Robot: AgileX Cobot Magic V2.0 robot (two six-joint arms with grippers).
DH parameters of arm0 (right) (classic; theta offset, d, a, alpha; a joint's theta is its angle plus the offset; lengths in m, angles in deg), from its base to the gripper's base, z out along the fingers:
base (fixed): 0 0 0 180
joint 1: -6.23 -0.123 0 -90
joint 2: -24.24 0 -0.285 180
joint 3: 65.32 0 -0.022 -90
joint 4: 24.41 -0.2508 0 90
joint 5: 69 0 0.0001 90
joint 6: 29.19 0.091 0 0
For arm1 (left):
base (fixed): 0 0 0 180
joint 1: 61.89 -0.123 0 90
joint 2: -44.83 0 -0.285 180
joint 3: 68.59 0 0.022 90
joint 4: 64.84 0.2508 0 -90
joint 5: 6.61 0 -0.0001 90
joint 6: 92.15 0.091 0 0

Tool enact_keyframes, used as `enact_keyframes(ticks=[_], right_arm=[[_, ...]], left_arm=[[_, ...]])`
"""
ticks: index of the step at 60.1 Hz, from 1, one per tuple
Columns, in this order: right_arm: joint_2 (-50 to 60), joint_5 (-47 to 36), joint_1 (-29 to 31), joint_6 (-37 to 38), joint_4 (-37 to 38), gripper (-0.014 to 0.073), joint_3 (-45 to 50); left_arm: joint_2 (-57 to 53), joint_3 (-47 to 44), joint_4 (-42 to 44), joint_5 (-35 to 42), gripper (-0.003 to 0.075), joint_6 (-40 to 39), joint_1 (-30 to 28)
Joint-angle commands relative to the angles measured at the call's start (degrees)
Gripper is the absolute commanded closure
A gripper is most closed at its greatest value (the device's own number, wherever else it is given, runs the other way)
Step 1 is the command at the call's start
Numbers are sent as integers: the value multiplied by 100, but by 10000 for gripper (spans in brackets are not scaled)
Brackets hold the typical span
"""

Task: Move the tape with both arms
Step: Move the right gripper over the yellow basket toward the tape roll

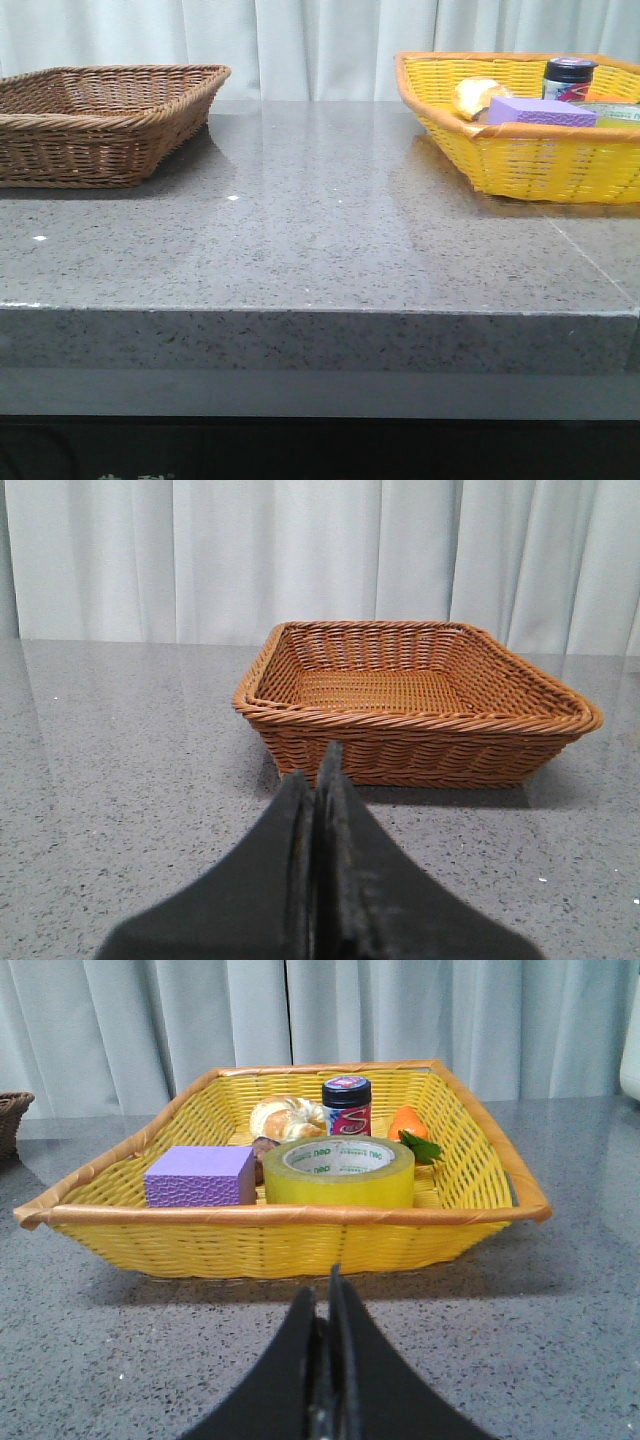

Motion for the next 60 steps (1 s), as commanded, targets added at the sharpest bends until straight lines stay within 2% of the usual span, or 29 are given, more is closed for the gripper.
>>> enact_keyframes(ticks=[1,25,33,60], right_arm=[[126,-486,38,-3,68,662,-36],[126,-486,38,-3,68,662,-36],[126,-486,38,-3,68,662,-36],[126,-547,38,-3,68,662,-132]], left_arm=[[-103,-37,-5,445,741,-39,0],[-103,-37,6,445,741,-20,0],[-103,-37,20,747,741,5,0],[-103,142,-48,889,741,5,0]])
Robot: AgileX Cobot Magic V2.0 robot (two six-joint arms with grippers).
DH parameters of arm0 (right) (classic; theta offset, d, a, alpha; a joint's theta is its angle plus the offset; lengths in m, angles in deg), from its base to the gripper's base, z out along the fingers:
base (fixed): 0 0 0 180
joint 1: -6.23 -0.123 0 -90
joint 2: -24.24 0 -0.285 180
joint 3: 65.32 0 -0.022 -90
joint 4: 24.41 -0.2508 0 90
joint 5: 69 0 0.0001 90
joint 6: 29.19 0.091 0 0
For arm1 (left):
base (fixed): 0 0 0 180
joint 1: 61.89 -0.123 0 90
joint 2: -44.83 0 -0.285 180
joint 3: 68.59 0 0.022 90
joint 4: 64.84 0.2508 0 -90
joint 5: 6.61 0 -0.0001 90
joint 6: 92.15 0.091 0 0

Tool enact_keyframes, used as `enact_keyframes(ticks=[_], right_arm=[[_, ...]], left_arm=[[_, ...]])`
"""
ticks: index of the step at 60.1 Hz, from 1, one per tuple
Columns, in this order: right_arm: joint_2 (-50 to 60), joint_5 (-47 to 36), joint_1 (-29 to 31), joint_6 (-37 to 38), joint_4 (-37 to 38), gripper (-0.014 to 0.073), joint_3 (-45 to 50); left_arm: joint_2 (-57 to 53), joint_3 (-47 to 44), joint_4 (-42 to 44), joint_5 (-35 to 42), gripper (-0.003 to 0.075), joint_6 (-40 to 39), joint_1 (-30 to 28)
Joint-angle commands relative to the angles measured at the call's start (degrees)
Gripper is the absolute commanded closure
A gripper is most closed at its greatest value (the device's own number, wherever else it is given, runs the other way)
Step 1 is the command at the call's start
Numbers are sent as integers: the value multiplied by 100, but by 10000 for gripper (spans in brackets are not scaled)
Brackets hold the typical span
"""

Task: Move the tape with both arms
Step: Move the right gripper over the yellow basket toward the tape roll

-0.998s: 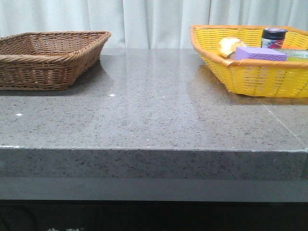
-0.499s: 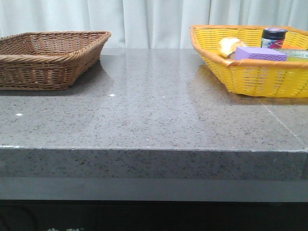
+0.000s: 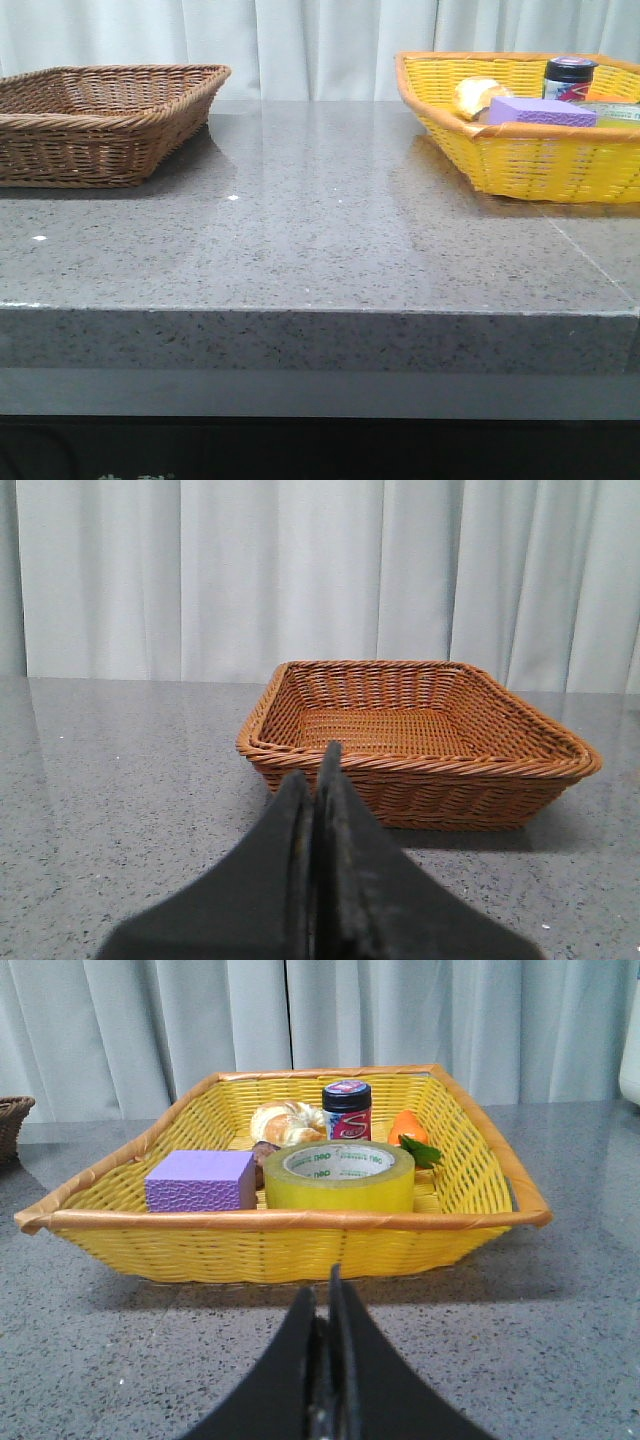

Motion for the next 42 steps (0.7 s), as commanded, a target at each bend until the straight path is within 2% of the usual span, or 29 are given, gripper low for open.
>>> enact_keyframes(ticks=[1,9,20,42], right_arm=[[126,-469,38,-3,68,662,-184],[126,-198,38,-3,73,662,-690],[-88,712,38,-3,75,662,-1828],[-1694,2496,38,-3,75,662,-4192]], left_arm=[[-103,186,-61,500,741,5,0],[-38,865,-61,-110,741,5,0],[391,2183,-61,-1179,741,5,0],[2274,4847,-61,-3448,741,5,0]])
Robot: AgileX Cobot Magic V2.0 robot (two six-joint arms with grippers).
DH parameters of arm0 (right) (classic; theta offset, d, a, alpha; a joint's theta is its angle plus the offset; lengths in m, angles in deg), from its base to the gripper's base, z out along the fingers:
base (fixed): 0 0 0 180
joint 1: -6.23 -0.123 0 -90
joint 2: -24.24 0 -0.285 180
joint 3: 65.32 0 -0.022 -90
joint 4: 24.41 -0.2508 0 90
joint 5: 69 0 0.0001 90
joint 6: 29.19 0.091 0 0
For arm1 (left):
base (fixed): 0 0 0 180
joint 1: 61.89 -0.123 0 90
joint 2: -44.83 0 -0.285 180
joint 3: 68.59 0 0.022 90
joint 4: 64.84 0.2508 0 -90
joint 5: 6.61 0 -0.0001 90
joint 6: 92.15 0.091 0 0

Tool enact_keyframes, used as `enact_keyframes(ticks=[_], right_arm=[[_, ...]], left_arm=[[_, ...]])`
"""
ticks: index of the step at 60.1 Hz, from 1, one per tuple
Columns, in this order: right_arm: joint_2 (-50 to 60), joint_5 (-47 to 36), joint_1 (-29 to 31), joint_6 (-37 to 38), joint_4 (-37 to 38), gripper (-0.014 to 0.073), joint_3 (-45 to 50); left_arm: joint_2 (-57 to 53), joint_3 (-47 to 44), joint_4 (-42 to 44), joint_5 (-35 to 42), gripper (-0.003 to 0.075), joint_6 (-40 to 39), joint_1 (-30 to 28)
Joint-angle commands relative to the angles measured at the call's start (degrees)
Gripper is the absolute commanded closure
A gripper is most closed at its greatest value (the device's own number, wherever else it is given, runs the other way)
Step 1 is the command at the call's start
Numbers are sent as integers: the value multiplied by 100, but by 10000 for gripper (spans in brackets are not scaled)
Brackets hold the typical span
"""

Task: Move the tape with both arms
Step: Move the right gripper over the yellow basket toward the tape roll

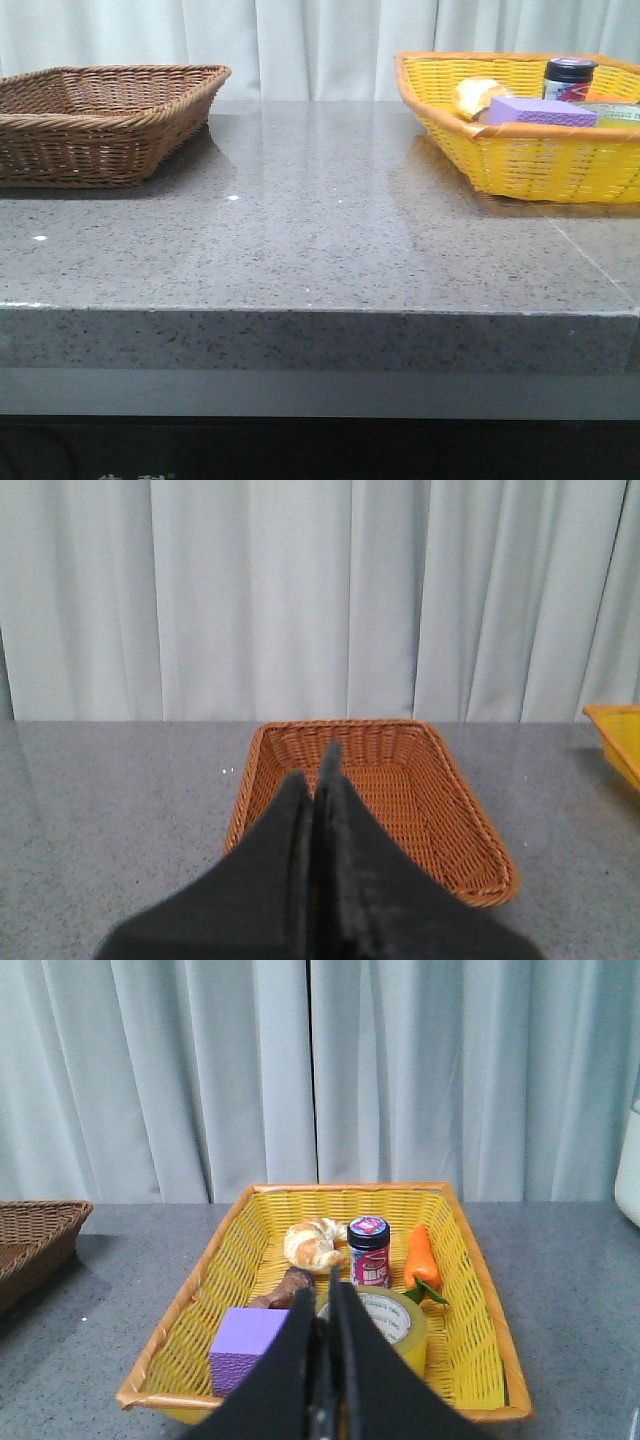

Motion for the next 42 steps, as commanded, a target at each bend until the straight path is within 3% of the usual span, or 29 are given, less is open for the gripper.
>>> enact_keyframes(ticks=[1,16,42], right_arm=[[-533,108,38,-3,75,662,-622],[-1466,579,38,-3,75,662,-922],[-2618,624,38,-3,65,662,-922]], left_arm=[[556,664,-51,-239,741,5,0],[1328,925,-220,-483,741,5,0],[2328,925,-311,-454,741,5,0]])
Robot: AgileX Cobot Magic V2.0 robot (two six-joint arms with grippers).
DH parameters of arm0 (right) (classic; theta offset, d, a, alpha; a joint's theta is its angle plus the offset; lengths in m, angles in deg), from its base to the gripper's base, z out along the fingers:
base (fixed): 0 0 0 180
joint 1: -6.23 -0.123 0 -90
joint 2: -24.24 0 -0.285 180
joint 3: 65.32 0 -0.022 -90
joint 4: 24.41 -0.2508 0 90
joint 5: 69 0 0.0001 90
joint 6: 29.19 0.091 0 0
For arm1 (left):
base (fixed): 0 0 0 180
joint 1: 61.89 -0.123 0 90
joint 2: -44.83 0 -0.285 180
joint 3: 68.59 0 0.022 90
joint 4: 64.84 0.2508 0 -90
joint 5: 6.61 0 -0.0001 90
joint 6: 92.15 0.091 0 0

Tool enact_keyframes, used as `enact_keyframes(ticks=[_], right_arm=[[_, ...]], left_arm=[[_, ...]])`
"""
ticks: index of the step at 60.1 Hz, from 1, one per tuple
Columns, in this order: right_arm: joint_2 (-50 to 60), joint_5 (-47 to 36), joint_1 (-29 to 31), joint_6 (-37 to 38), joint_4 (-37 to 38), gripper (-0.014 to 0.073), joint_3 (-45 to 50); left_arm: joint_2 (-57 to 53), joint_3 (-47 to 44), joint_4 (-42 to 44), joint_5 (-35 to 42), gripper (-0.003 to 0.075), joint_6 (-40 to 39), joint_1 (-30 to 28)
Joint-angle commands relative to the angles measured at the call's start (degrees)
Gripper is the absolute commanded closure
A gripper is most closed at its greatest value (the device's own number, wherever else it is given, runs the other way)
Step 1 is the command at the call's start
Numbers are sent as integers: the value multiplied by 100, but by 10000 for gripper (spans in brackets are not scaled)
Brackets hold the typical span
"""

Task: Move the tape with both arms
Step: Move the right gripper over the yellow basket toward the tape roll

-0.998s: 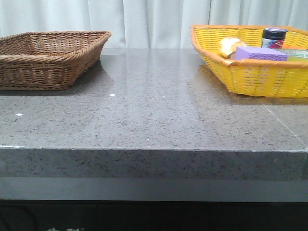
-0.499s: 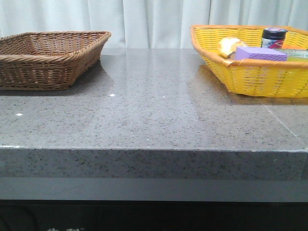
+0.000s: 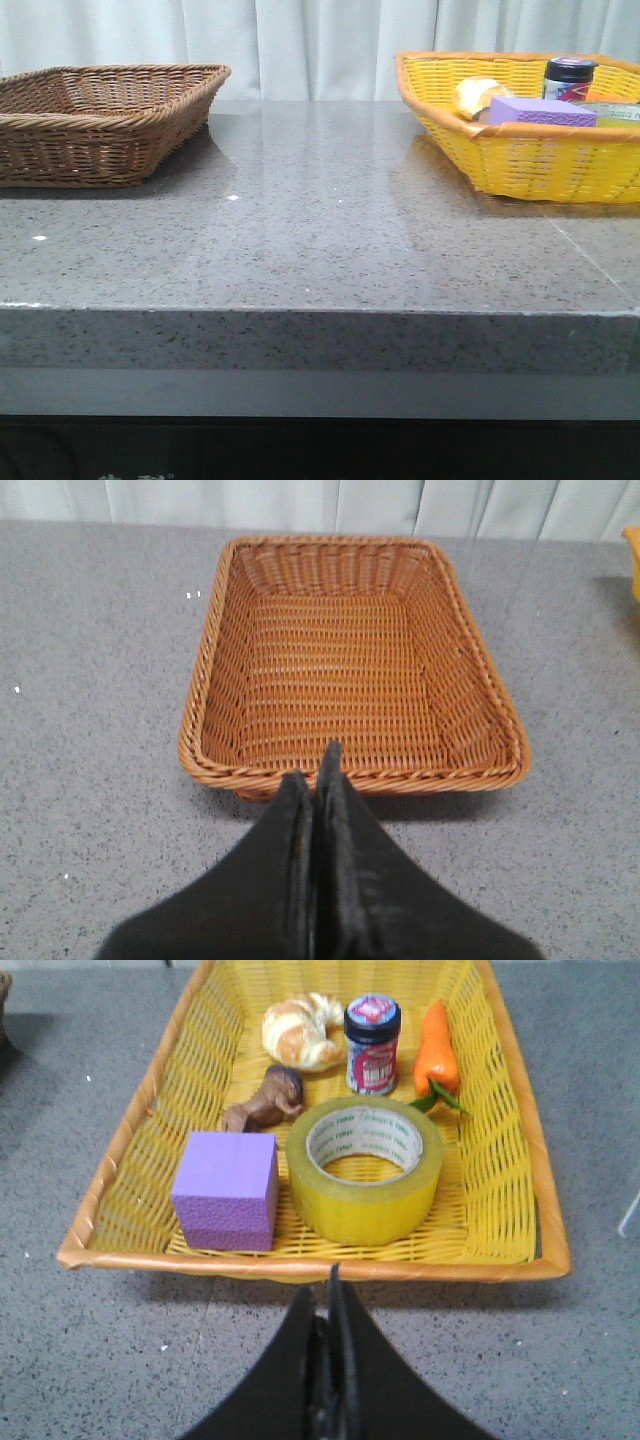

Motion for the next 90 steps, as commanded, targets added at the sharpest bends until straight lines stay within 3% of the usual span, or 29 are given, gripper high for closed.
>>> enact_keyframes(ticks=[1,8,13,24,29,32,45,57,73,90], right_arm=[[-212,-372,38,-3,65,662,-187],[-456,-296,38,-3,142,643,-187],[-586,-240,38,-9,249,538,-187],[-789,-119,38,-9,267,88,-187],[-865,-102,38,-9,267,0,-187],[-908,-102,38,-9,267,-11,-187],[-1090,-114,38,-9,279,-9,-237],[-1490,167,92,-4,427,-9,-830],[-2579,844,686,-4,427,-9,-2229],[-3950,1965,801,-308,427,-9,-3816]], left_arm=[[218,190,-96,413,741,-6,0],[477,190,-96,411,740,-6,0],[616,190,-84,422,708,17,0],[708,190,-75,456,327,28,0],[762,190,-75,482,197,28,0],[762,190,-75,482,179,28,0],[762,190,-129,484,232,28,99],[762,190,-119,449,246,185,1163],[762,190,-96,165,247,185,2652],[762,190,-96,120,247,185,3037]])
